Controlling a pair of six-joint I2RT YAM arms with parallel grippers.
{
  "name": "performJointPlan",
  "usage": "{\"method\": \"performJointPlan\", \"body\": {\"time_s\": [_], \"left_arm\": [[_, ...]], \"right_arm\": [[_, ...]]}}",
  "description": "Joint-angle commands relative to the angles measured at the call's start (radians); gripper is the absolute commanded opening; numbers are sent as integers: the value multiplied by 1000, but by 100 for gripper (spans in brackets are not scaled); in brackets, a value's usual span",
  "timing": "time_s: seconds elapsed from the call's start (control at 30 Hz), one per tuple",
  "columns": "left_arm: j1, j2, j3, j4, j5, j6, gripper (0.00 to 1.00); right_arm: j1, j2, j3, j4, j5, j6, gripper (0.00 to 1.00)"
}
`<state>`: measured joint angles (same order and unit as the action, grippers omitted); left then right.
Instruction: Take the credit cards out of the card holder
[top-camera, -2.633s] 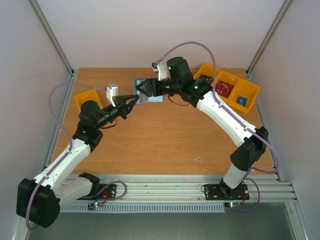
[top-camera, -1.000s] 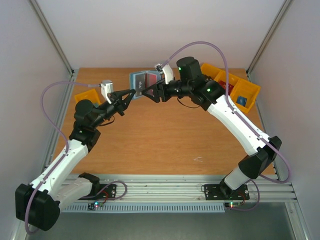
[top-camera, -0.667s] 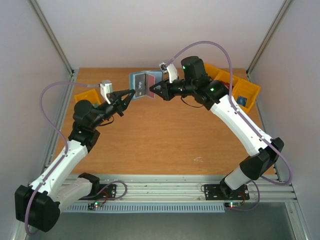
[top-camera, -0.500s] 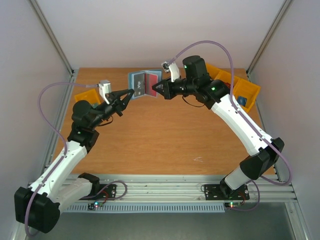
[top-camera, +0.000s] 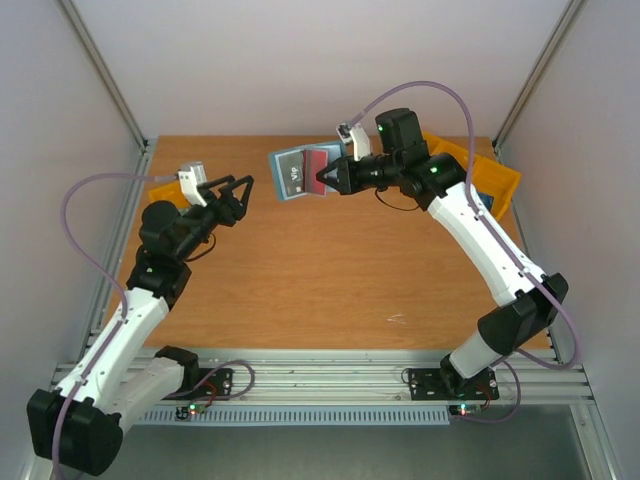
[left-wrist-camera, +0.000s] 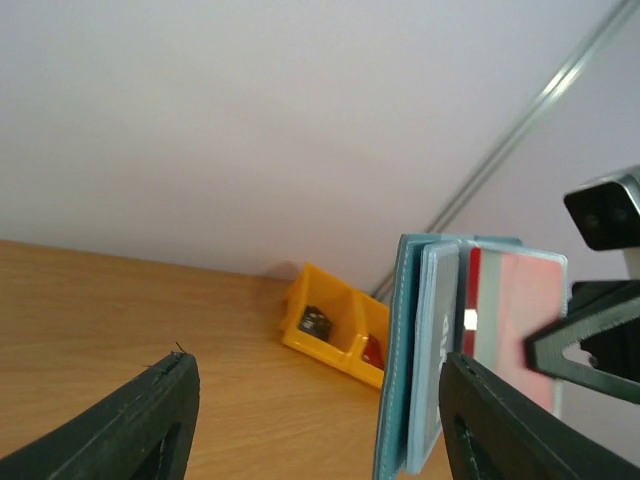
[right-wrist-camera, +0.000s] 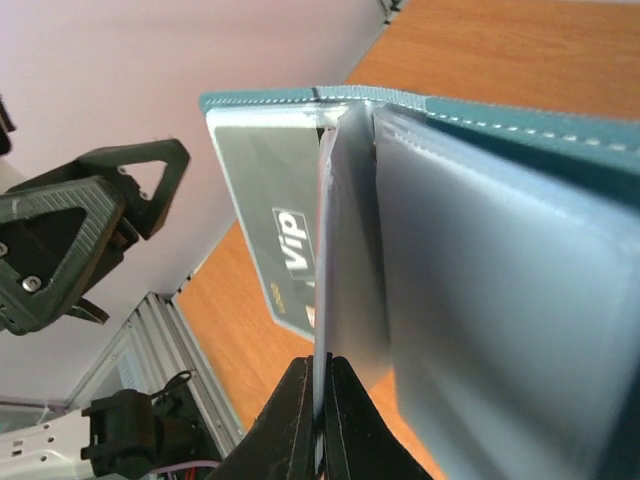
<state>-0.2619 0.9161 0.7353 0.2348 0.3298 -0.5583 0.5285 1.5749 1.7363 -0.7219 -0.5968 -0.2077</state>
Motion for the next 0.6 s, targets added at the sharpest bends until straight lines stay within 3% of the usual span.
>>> {"method": "performJointPlan", "body": {"time_s": [0.0,0.07,0.17,0.23,0.3,0.37,0.57], "left_arm": [[29,-42,-7,-30,-73,50,67],[33,-51,-5,12,-3,94,65],[32,-46,4,89,249,175,58],[27,-17,13,120,381,142,51],[26,20,8,131,422,13,38],[26,52,2,138,438,-110,31],[22,61,10,183,530,-159,31]], "right_arm": [[-5,39,57,-61,-13,56,1],[-4,50,65,-79,-3,69,1],[1,54,65,-77,-12,76,1],[6,53,53,-37,-92,68,1],[11,63,52,-7,-212,56,1],[13,75,58,-18,-292,27,1],[39,50,53,-17,-366,-56,1]]}}
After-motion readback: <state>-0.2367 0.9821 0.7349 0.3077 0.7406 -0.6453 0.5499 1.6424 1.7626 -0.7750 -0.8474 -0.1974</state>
